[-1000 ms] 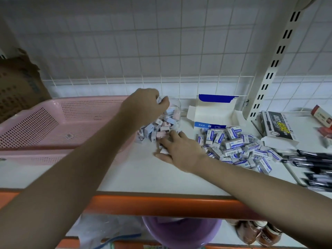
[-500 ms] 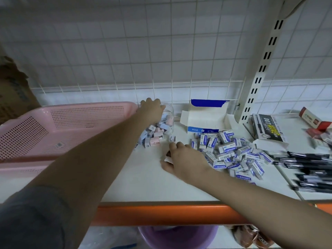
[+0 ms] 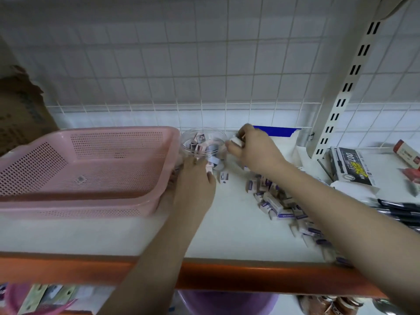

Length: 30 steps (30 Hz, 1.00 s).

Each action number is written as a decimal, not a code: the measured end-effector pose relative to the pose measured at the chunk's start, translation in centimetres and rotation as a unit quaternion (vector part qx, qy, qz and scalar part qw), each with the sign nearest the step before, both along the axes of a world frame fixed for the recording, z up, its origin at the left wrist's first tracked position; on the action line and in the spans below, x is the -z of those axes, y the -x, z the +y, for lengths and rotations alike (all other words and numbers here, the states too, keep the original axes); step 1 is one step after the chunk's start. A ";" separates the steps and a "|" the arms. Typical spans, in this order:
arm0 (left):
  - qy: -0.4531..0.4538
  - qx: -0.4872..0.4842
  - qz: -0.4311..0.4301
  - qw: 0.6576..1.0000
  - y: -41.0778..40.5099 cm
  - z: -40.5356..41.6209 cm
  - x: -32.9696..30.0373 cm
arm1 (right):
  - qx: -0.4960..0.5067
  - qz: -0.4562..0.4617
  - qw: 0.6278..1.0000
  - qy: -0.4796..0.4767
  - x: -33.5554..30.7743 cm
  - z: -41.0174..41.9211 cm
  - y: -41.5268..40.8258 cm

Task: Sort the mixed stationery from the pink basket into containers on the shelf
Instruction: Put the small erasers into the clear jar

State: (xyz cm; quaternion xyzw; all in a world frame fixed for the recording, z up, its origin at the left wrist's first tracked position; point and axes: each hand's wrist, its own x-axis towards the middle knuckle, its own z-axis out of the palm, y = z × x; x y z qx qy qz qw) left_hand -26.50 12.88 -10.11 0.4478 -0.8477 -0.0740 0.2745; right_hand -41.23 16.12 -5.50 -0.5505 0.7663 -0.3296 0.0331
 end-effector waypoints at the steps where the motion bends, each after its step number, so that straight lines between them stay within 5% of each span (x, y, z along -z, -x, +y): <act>1: -0.009 -0.018 -0.023 1.000 -0.3 -0.1 0.8 | -0.007 -0.006 1.000 0.016 -0.5 -0.8 0.2; 8: -0.101 -0.106 -0.118 0.982 -0.2 -2.1 1.2 | -0.106 -0.005 0.991 0.087 -2.3 -6.7 -0.6; 11: -0.065 -0.122 -0.151 0.979 0.0 -2.8 1.5 | -0.129 -0.017 0.987 0.095 -1.8 -8.8 -1.7; 17: -0.055 -0.089 -0.159 0.982 -0.7 -2.1 1.7 | -0.128 0.095 0.987 -0.022 1.6 -11.1 -1.7; 27: -0.083 -0.030 -0.112 0.990 -2.4 0.7 1.9 | -0.268 -0.032 0.953 -0.135 -0.6 -9.5 -1.4; 30: -0.081 -0.046 -0.119 0.989 -2.4 0.7 2.2 | -0.258 0.013 0.958 -0.122 -0.4 -9.7 -1.3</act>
